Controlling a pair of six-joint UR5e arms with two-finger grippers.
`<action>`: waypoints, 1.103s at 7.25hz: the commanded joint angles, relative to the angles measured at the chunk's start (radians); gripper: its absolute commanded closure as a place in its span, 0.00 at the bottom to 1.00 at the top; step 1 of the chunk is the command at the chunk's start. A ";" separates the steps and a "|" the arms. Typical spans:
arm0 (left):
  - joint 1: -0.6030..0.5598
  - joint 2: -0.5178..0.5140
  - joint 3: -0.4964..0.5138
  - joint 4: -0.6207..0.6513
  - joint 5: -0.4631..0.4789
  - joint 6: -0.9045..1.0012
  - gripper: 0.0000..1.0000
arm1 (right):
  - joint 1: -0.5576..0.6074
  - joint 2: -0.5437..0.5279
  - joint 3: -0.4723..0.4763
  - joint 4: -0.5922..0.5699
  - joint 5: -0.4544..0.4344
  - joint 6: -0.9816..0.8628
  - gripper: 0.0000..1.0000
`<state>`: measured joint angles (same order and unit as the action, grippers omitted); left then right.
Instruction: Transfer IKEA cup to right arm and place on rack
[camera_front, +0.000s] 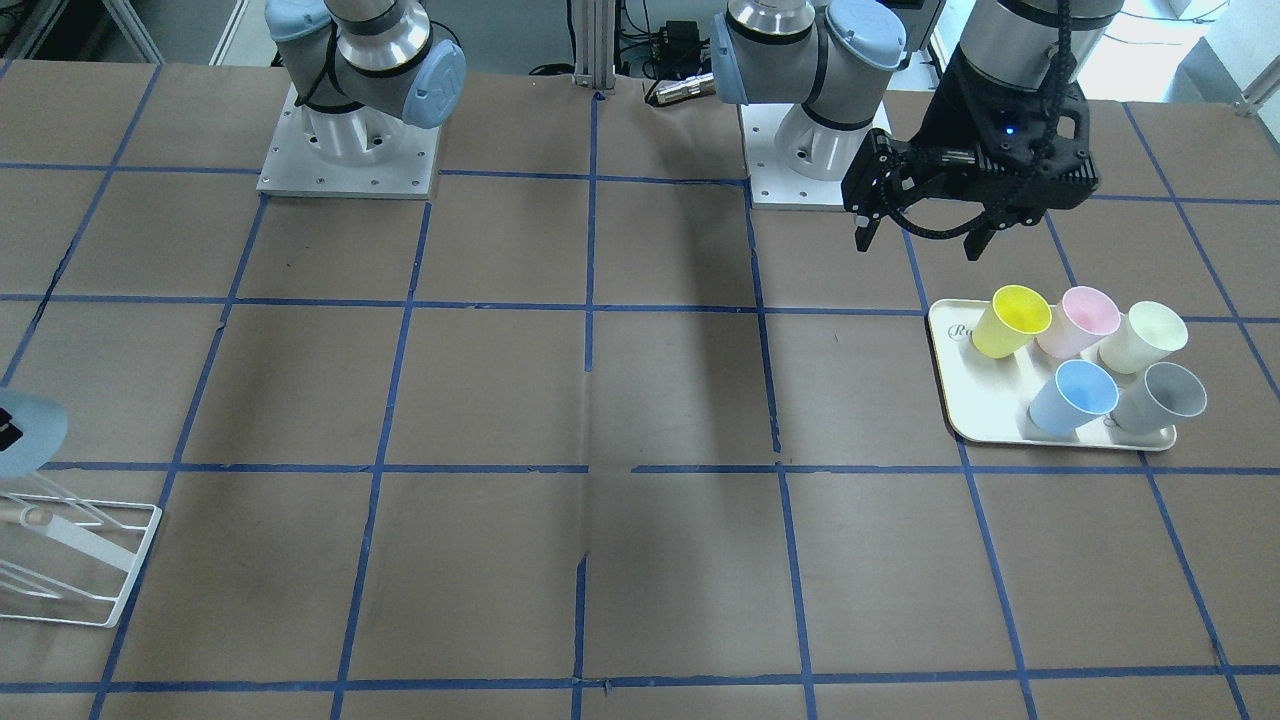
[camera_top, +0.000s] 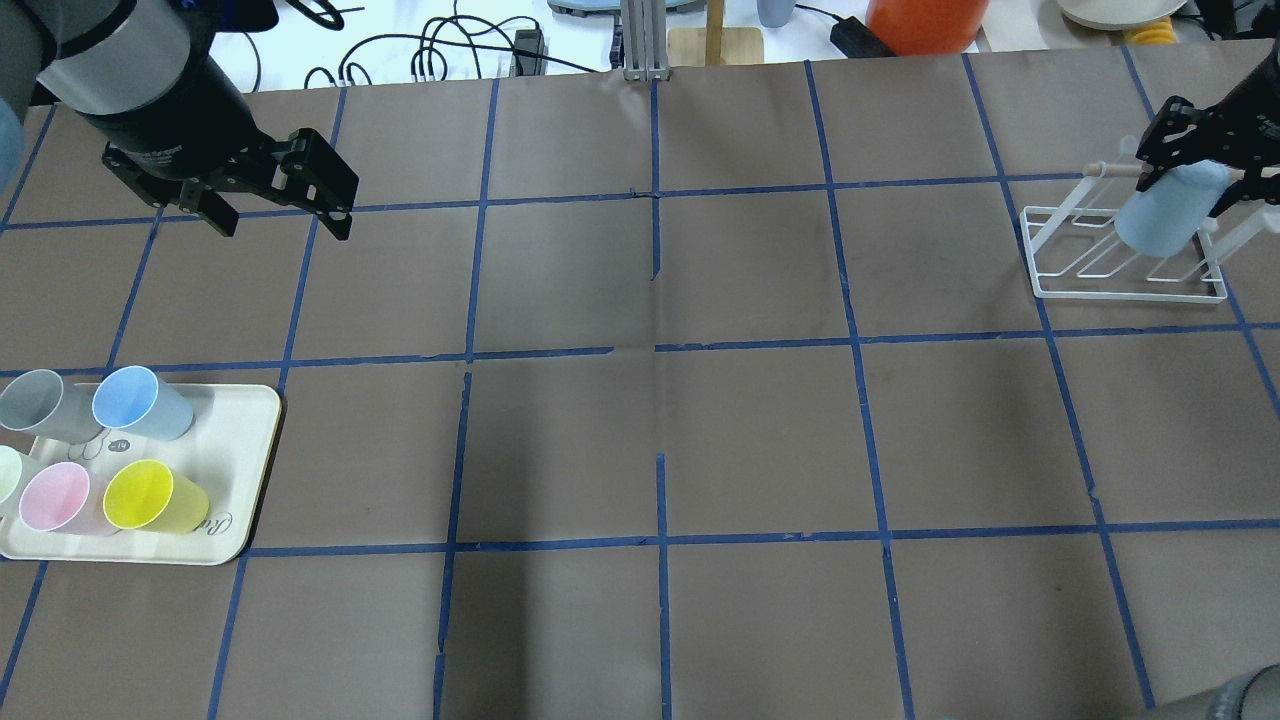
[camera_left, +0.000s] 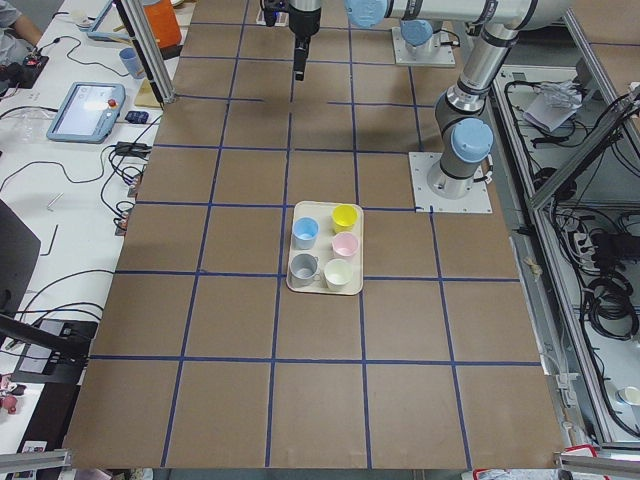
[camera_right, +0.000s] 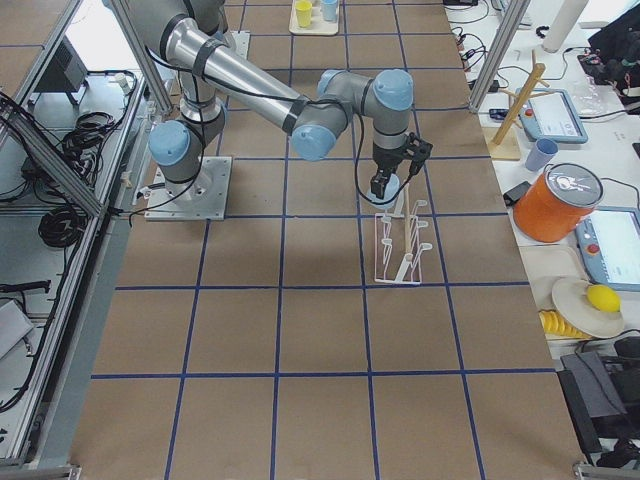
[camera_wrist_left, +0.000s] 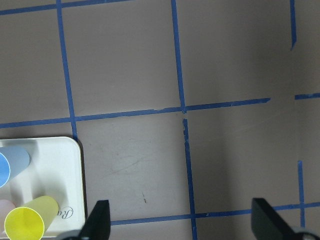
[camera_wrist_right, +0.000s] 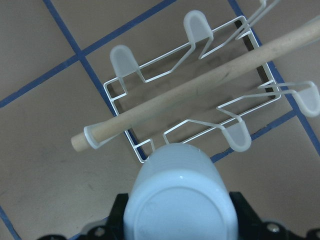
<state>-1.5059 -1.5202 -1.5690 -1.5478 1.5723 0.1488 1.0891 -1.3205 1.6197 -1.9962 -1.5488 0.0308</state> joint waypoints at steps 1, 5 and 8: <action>-0.002 0.000 0.000 0.000 0.000 0.000 0.00 | 0.000 0.017 0.000 -0.038 -0.004 -0.017 0.94; -0.002 0.000 -0.003 0.000 0.002 0.000 0.00 | 0.000 0.018 0.002 -0.030 0.006 -0.005 0.11; 0.000 0.000 -0.005 0.006 0.002 0.000 0.00 | 0.005 0.006 0.000 -0.015 0.003 -0.003 0.00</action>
<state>-1.5077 -1.5202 -1.5736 -1.5425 1.5739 0.1488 1.0905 -1.3075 1.6201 -2.0184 -1.5455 0.0267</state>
